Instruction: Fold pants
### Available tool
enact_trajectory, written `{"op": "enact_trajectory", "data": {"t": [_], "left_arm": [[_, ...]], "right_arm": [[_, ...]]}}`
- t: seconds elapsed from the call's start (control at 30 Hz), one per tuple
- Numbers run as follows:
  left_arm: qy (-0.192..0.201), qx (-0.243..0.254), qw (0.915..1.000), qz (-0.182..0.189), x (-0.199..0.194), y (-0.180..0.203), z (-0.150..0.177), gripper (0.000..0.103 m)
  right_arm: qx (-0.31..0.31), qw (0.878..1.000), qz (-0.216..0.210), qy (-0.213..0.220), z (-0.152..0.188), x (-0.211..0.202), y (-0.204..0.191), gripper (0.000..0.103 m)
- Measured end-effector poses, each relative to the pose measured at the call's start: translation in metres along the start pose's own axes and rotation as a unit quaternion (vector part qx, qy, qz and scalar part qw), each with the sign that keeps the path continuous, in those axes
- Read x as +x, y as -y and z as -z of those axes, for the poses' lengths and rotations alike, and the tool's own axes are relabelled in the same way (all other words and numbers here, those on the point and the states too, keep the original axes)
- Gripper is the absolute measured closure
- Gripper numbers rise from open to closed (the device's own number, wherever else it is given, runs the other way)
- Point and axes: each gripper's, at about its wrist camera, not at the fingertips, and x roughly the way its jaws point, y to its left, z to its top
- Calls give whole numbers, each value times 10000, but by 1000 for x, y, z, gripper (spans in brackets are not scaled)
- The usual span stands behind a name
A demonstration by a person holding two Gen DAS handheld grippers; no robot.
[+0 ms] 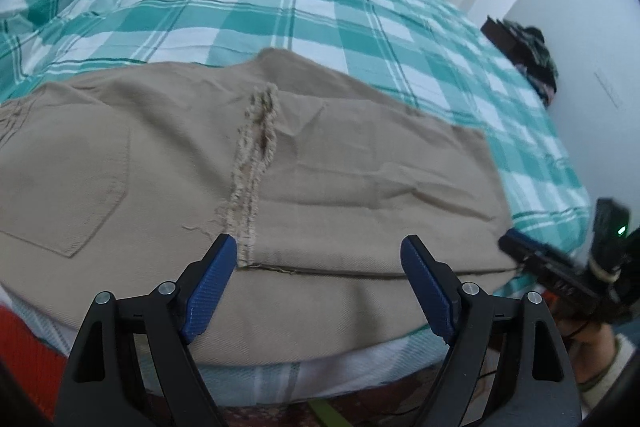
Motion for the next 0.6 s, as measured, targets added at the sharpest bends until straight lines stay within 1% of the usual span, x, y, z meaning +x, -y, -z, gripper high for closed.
{"op": "enact_trajectory", "data": {"t": [0.17,0.3,0.4,0.53,0.6], "left_arm": [[194,-365,9991,-105,-16,-24,-4,18],[307,-645,9966,-398,-25,-47,-2,18],[383,-757,9951,-516,-32,-56,0,18],[508,-952,9926,-551,-47,-73,-1,18],[656,-1102,9906,-465,-66,-91,-8,18]], "right_arm": [[-29,10000,-17,44,1,-2,1,60],[-74,10000,4,42,1,-1,1,60],[-80,10000,-6,24,1,-1,1,60],[-93,10000,-8,5,0,-1,1,60],[-98,10000,-5,-3,0,-1,2,60]]}}
